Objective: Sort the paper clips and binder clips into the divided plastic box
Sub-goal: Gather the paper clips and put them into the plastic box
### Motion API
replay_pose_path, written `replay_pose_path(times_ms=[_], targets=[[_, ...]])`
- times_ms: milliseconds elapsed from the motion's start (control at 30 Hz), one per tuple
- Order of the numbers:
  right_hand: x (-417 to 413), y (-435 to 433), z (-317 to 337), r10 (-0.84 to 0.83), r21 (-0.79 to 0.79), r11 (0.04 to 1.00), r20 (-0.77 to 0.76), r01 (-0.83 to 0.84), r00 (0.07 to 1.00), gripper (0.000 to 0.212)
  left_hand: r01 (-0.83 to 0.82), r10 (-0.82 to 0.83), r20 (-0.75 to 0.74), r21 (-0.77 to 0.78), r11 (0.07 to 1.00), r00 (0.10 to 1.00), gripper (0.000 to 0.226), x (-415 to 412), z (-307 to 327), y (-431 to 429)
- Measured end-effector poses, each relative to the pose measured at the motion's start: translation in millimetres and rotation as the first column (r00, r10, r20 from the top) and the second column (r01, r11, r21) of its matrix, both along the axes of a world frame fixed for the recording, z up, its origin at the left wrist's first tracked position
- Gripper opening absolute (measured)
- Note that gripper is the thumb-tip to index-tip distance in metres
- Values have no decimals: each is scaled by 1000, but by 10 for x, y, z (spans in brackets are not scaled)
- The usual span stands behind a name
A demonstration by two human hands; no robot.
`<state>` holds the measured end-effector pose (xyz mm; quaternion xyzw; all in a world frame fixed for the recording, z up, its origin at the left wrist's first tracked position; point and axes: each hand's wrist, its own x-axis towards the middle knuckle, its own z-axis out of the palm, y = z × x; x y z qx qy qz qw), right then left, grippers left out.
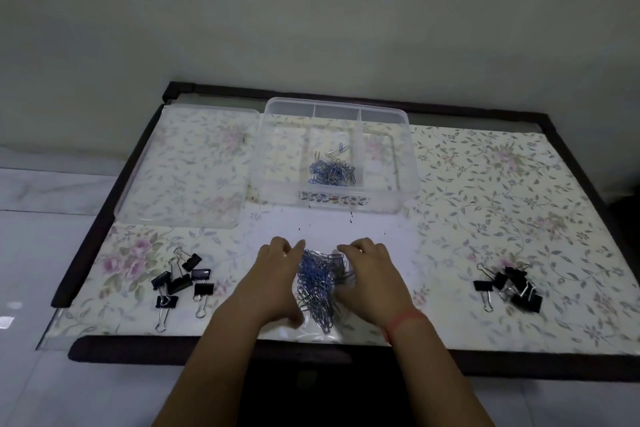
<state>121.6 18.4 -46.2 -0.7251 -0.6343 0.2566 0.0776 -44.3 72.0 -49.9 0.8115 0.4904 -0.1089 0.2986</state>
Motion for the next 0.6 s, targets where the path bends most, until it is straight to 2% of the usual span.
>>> replay_pose_path(times_ms=[100,167,300,400,467,600], targets=[[-51,-50,-7,97,-180,980,73,-83,993,101,94,-85,-102,92,991,991,121,106,-26,-98],[-128,-36,-66,93,-158,984,76,-80,993,106,87,-75,-92,135,987,993,112,150,-61,-110],[-157,53,-97,-21,-52,998,-31,19,999,77,-45,36,79,111,993,996,92,151,-129,-59],[-173,84,-92,-47,7,999,-80,47,996,50,-173,147,223,100,980,964,64,172,-135,-11],[-195,99,-94,-58,34,998,-77,61,995,36,-219,185,244,122,968,952,48,194,-133,2],[-223,128,-105,-70,71,995,-34,73,997,22,-294,234,288,187,937,929,26,241,-135,-11]])
